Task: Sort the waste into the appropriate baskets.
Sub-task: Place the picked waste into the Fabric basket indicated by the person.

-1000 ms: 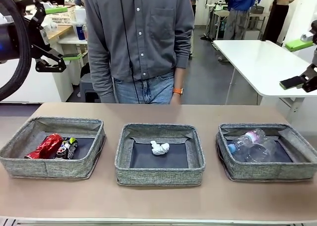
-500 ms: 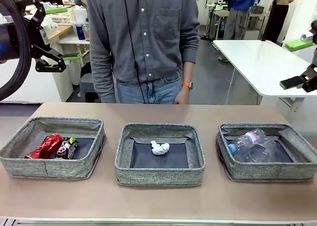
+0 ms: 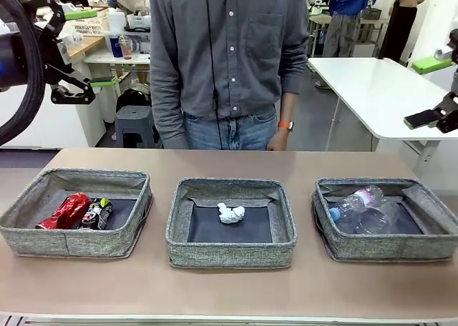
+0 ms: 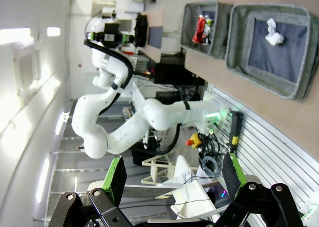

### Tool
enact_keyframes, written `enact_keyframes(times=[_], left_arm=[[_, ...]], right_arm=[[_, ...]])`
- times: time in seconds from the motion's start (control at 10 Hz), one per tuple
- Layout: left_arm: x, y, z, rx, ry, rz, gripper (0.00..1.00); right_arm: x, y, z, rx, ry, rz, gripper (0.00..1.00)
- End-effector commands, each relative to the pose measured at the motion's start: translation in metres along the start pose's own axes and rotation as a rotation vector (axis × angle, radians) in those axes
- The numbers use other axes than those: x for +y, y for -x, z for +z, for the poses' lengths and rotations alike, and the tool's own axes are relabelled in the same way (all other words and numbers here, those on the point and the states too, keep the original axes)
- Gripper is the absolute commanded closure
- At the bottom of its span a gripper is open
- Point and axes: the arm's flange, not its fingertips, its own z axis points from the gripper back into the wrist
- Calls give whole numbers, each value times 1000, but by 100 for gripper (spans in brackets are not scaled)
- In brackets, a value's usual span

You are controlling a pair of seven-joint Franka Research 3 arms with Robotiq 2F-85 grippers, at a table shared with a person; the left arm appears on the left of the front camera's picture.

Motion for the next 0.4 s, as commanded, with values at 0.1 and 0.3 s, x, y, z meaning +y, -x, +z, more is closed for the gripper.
enact_keyframes(times=[0.1, 0.3], left_arm=[[-2, 2, -2, -11, 20, 10, 0], [-2, 2, -2, -11, 20, 10, 0]], right_arm=[[2, -2, -1, -13, -3, 7, 0], [2, -2, -1, -13, -3, 7, 0]])
